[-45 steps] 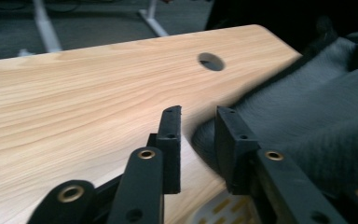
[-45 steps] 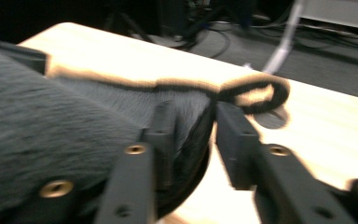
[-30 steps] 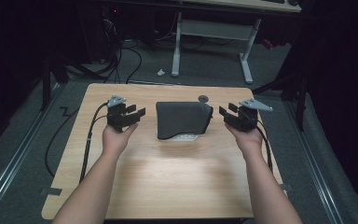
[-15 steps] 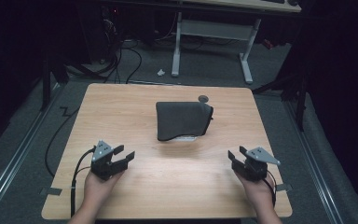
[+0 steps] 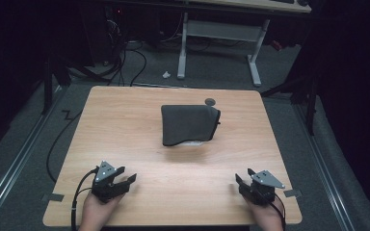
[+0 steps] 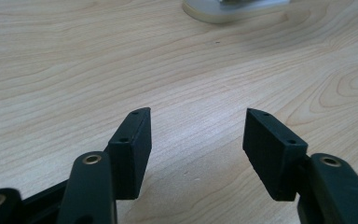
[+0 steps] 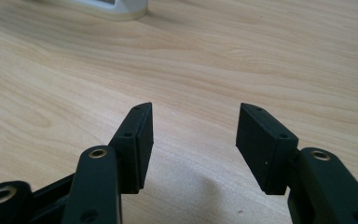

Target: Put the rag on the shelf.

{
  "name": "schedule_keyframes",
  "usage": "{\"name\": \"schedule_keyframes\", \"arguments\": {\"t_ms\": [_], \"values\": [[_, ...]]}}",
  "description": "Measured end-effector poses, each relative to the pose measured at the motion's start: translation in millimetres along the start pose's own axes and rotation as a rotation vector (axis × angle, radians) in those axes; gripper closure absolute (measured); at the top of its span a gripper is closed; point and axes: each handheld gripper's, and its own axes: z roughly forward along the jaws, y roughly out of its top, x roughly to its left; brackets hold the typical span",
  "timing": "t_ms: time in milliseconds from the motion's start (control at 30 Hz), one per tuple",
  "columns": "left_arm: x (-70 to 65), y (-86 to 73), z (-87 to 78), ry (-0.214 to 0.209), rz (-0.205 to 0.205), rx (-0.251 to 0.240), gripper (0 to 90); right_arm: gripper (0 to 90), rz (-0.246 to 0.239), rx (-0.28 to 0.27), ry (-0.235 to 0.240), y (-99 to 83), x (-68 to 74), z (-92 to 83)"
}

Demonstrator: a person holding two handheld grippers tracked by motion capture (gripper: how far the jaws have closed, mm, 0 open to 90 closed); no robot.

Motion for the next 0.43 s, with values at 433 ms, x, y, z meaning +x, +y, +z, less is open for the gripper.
{"name": "schedule_keyframes", "arguments": {"t_ms": [433], "values": [[0.5,0.8,-3.6,-0.002,-0.001,-0.016,41.9,45.4,-0.004,-0.007,-0.005,-0.9,-1.4,-1.0]]}}
